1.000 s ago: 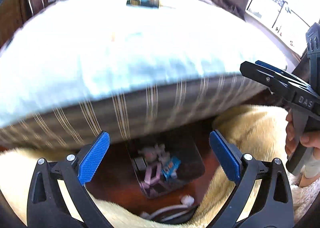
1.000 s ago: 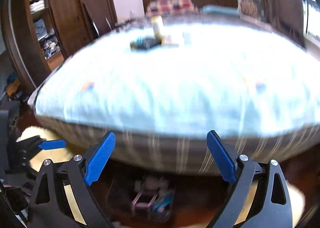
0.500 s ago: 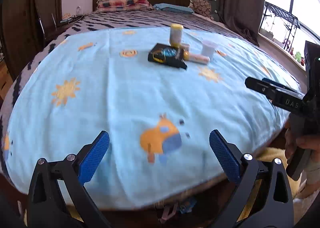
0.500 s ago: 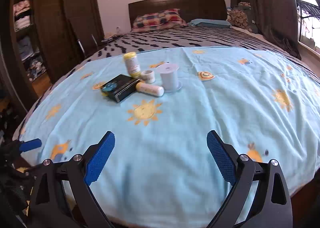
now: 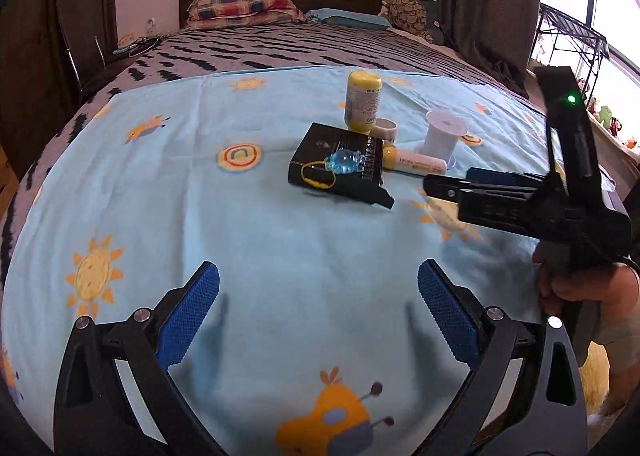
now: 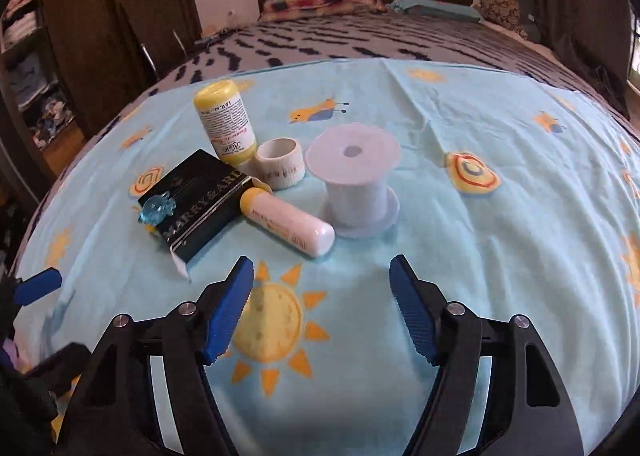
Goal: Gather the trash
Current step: 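Grasp the blue pacifier with the left gripper while the right grasps the white tube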
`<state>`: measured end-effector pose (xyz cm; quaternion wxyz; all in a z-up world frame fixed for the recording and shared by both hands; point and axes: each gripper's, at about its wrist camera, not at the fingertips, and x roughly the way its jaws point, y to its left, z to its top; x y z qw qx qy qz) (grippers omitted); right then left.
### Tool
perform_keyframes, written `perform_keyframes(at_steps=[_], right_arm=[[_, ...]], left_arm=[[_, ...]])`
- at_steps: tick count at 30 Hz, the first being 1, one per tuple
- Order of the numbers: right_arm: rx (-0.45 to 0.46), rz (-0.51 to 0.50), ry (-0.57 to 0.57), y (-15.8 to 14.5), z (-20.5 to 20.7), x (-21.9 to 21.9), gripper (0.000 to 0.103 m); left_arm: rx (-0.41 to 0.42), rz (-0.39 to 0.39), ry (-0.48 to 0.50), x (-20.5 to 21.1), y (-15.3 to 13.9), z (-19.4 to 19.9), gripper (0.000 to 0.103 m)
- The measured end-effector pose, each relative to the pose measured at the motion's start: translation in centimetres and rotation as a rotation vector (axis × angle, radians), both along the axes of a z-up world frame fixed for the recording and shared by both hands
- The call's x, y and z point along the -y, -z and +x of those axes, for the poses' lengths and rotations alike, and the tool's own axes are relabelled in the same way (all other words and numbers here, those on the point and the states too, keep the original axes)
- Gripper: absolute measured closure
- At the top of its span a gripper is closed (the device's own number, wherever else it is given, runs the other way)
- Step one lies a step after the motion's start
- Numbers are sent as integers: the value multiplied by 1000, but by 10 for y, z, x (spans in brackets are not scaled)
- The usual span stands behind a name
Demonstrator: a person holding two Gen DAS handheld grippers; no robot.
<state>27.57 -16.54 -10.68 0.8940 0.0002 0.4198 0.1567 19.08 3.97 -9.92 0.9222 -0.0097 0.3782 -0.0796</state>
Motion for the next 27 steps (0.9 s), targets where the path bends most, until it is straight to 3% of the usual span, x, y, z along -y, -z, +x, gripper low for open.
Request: perform_keyframes(at_steps=[4, 9, 13, 16, 18, 27], right_arm=[[-25, 4, -32, 0, 15, -10, 36], [-40, 14, -68, -1, 28, -19, 57], [-33, -16, -84, 0, 26, -27, 60], [-36, 6, -82, -2, 24, -21, 72], [-44, 28, -63, -2, 23, -12, 79], [-26, 34, -47, -1, -7, 13, 81]], left_arm=[[-14, 5, -11, 0, 1, 13, 9], [-23, 18, -22, -2, 2, 24, 9], [-11, 12, -19, 0, -1, 30, 9], [3, 9, -7, 4, -6, 35, 9], [11, 12, 6, 8, -8, 38, 17], [62, 54, 40, 22, -14, 61, 32]])
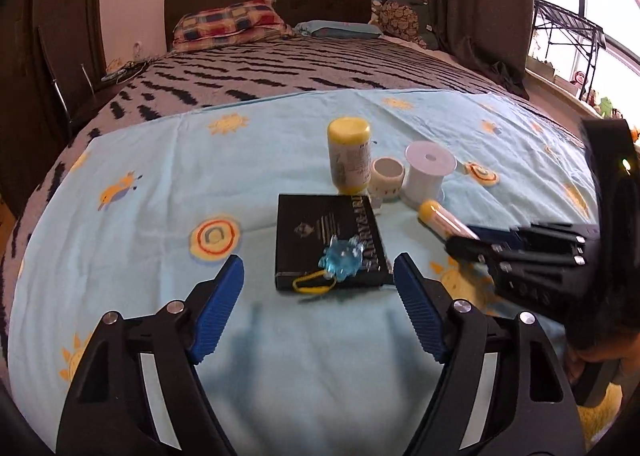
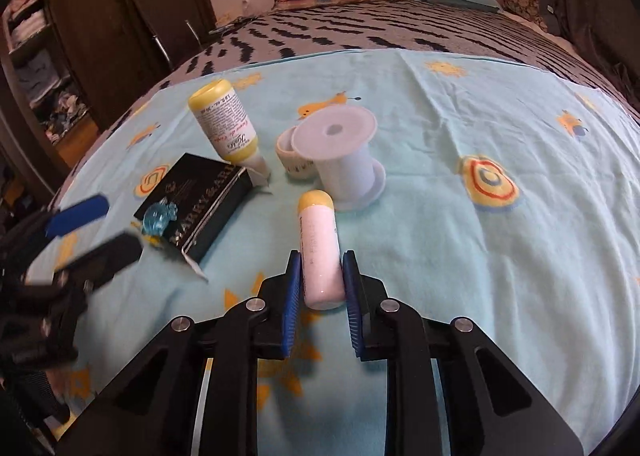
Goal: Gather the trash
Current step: 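Grasp the blue pacifier with the left gripper while the right grasps the white tube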
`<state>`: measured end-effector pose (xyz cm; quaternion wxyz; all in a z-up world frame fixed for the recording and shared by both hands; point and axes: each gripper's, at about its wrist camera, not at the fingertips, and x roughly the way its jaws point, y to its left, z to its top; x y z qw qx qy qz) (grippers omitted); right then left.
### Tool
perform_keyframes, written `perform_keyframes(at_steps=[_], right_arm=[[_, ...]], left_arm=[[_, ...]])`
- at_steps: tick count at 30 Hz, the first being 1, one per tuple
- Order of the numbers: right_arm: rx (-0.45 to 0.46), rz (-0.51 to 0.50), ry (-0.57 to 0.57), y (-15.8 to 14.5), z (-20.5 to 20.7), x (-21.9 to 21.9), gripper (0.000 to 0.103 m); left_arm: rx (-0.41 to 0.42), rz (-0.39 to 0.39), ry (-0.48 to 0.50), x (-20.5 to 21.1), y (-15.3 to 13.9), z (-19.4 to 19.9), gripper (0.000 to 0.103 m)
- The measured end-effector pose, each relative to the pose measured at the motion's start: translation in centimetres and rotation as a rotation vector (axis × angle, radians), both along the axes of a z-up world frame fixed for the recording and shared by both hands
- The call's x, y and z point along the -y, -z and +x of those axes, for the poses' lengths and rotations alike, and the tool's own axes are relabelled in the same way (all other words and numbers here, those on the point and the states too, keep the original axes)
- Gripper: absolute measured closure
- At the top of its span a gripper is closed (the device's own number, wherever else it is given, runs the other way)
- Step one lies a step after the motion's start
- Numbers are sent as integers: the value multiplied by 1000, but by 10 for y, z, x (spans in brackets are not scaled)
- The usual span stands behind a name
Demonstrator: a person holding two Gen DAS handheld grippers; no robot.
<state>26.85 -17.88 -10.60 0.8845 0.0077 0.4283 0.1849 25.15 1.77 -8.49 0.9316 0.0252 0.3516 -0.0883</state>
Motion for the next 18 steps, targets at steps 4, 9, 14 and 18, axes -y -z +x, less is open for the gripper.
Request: perform_keyframes(at_steps=[4, 9, 14, 18], right_arm=[[12, 3, 2, 1, -10, 4, 81], [21, 6, -1, 2, -21, 7, 81], [31, 15, 1, 2, -30, 12, 81], [39, 31, 12, 2, -37, 18, 81]], left_arm=[[5, 31, 18, 9, 3, 10, 42], [-35, 55, 28, 18, 14, 23, 53], [-39, 63, 37, 21, 12, 24, 78], [-45, 61, 40, 22, 11, 16, 80]])
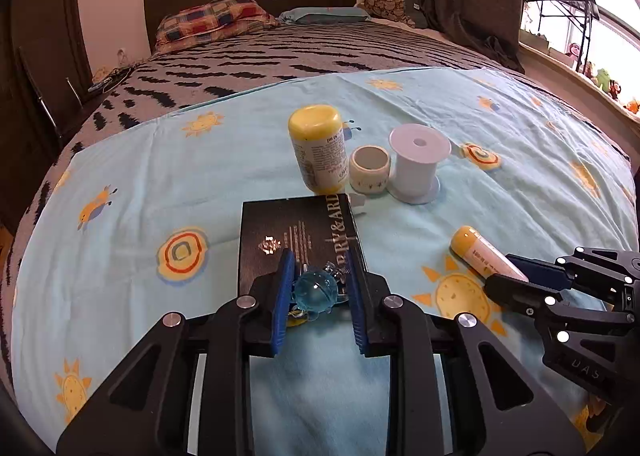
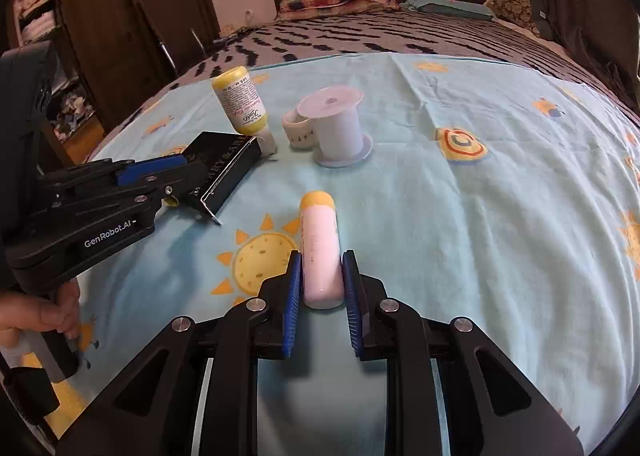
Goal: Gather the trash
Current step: 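Grasp the blue pacifier with the left gripper while the right grasps the white tube, then lower the pacifier and white tube into the bin and open both grippers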
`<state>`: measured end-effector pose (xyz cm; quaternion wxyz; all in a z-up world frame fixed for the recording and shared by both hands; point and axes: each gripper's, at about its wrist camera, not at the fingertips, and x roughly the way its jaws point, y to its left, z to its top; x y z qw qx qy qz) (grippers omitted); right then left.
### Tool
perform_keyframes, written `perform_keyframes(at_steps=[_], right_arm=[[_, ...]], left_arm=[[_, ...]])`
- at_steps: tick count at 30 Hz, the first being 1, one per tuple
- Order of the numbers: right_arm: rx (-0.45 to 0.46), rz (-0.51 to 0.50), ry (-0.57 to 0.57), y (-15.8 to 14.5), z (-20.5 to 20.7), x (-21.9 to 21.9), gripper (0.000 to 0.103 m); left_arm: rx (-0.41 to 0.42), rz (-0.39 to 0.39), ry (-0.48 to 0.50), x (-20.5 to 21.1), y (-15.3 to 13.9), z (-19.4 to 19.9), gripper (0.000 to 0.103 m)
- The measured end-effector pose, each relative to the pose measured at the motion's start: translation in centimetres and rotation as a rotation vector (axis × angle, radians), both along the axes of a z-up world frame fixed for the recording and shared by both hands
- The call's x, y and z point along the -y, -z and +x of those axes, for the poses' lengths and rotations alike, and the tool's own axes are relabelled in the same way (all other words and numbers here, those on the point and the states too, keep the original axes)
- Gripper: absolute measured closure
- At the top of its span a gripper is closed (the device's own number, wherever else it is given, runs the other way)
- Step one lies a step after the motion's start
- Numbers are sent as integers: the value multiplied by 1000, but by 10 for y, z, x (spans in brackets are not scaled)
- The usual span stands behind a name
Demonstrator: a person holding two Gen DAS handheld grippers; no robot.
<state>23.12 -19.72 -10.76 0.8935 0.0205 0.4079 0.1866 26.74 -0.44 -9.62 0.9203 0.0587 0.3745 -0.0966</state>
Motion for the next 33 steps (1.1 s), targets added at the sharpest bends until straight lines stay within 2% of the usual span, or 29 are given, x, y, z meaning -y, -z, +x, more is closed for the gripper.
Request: perform_keyframes(at_steps=[6, 12, 23, 28, 33], right_arm=[[26, 17, 1, -3, -23, 7, 82], [90, 14, 20, -9, -53, 17, 82], [140, 73, -53, -23, -128, 12, 82], [141, 84, -94, -22, -165, 3, 82], [97, 70, -124, -5, -196, -8, 82]], left_arm=[[9, -21, 13, 1, -4, -31, 80], [16, -30, 16, -1, -6, -68, 80], [15, -48, 77, -3, 12, -155, 80], [27, -55, 80, -7, 20, -197, 80], [16, -95, 73, -15, 30, -234, 80]])
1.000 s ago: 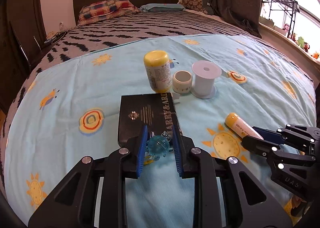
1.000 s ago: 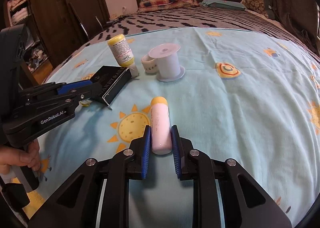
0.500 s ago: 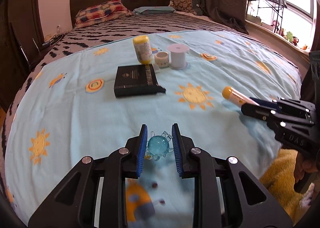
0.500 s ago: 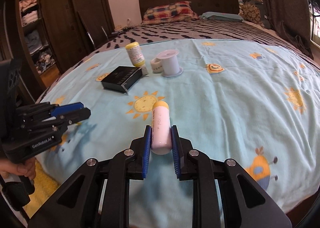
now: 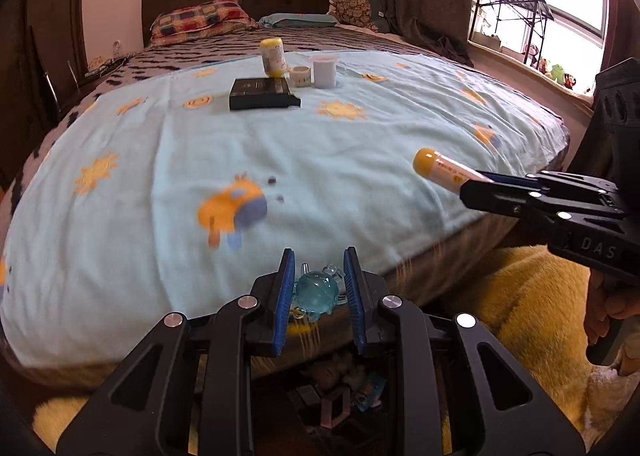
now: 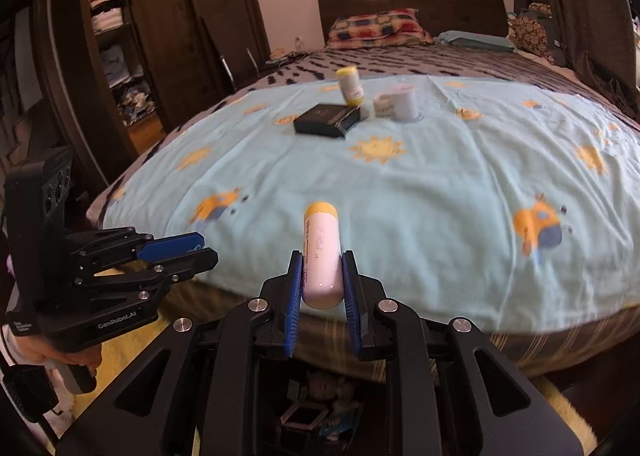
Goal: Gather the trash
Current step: 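Lower the pacifier and white tube into the bin and open both grippers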
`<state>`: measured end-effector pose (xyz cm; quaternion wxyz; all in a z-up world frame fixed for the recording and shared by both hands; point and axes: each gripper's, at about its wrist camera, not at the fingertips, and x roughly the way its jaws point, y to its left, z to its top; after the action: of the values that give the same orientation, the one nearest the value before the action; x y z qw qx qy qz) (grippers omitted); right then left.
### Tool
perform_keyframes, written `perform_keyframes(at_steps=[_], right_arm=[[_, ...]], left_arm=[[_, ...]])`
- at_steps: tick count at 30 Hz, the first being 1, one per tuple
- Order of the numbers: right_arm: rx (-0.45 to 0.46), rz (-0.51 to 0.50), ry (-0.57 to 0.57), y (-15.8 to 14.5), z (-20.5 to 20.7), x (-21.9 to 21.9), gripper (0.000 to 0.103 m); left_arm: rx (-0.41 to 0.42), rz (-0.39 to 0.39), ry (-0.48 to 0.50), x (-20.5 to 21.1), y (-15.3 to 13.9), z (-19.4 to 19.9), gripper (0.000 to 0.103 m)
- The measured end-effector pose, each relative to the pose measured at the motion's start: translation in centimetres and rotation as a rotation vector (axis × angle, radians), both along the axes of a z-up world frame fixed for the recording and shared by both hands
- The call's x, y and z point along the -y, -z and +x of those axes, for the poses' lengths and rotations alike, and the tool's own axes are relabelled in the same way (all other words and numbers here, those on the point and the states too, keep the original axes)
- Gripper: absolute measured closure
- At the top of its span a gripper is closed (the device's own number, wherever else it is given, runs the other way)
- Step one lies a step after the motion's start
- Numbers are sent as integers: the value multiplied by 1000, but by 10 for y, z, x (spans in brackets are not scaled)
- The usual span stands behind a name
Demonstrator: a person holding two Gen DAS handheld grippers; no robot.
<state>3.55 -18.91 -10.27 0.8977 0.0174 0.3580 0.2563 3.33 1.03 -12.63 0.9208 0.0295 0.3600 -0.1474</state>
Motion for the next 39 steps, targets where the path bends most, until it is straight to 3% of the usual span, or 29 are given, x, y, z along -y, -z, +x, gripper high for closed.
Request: perform_keyframes(at_steps=[5, 11, 16, 22, 30, 39], right_arm=[[-71, -20, -22, 23, -22, -6, 82], [-208, -24, -21, 65, -38, -7, 82], [-308, -30, 3, 106, -41, -4, 82], [-375, -25, 7, 134, -40, -8, 82], [-452, -44, 23, 163, -38, -9, 82], [-460, -30, 30, 163, -33, -3, 81]], left_arm=[[-44, -5, -17, -5, 22, -27, 80], [-165, -27, -41, -11, 65, -41, 80], [-281, -74, -50, -10, 98, -45, 80], [-362, -83, -53, -6, 131, -41, 80], [-419, -105, -40, -3, 157, -27, 80], [-423, -86, -40, -2, 162, -27, 79]])
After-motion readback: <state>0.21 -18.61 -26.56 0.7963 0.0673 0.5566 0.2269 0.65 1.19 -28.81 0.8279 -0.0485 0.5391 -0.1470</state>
